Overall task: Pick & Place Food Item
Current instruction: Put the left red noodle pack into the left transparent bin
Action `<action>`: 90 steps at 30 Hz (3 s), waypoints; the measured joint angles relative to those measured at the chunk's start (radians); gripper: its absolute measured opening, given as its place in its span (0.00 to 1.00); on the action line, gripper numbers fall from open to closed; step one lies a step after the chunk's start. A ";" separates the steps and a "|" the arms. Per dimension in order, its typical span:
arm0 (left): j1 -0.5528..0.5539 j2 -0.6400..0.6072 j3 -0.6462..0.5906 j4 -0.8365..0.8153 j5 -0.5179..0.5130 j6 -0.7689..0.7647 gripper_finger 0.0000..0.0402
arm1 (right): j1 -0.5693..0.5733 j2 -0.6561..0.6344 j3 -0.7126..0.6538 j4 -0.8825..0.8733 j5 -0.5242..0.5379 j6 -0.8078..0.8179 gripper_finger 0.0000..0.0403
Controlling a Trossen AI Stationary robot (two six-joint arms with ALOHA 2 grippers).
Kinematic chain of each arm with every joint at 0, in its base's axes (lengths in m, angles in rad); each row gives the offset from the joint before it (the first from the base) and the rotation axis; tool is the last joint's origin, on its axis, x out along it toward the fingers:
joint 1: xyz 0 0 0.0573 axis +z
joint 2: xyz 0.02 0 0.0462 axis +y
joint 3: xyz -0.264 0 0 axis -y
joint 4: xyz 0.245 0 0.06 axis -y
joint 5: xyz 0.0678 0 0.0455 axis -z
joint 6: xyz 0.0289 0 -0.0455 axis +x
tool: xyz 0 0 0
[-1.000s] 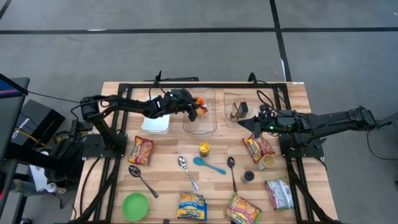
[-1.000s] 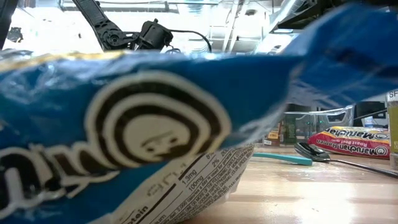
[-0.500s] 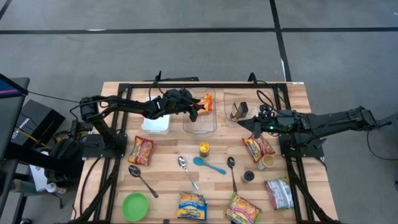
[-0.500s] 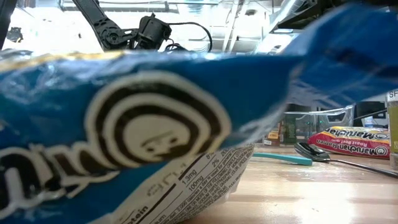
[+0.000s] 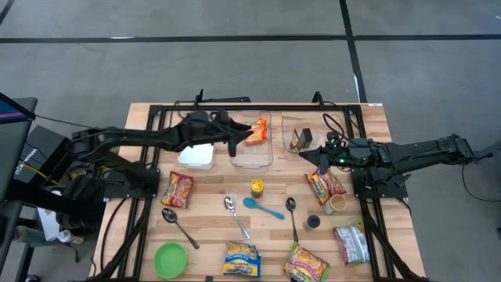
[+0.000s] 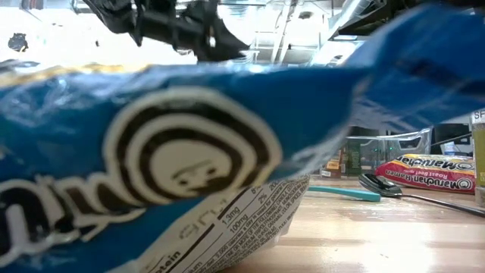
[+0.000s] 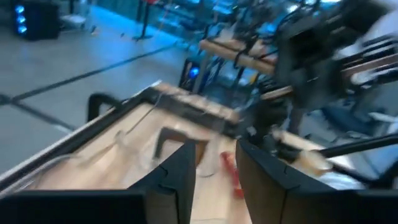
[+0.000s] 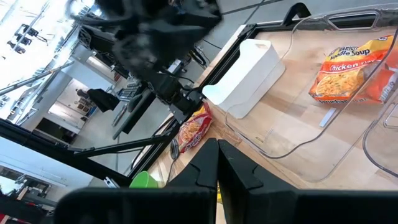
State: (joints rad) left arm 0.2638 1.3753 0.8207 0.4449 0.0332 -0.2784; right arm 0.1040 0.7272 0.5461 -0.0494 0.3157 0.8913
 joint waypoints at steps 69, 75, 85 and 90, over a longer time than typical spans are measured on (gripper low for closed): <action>-0.801 -0.382 0.001 -1.700 -0.456 -1.217 0.23 | 0.000 0.000 0.000 0.000 -0.001 0.000 0.00; -0.760 -0.382 0.001 -1.700 -0.433 -1.169 0.24 | 0.000 0.000 0.000 0.000 -0.001 0.000 0.00; -0.596 -0.366 0.001 -1.576 -0.355 -0.931 0.36 | 0.000 0.000 0.000 0.000 -0.001 0.000 0.00; -0.527 -0.300 0.001 -1.541 -0.355 -0.833 0.43 | 0.000 0.000 0.000 0.000 -0.001 0.000 0.00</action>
State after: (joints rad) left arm -0.2628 1.0751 0.8215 -1.0958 -0.3220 -1.1119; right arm 0.1043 0.7273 0.5461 -0.0498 0.3149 0.8913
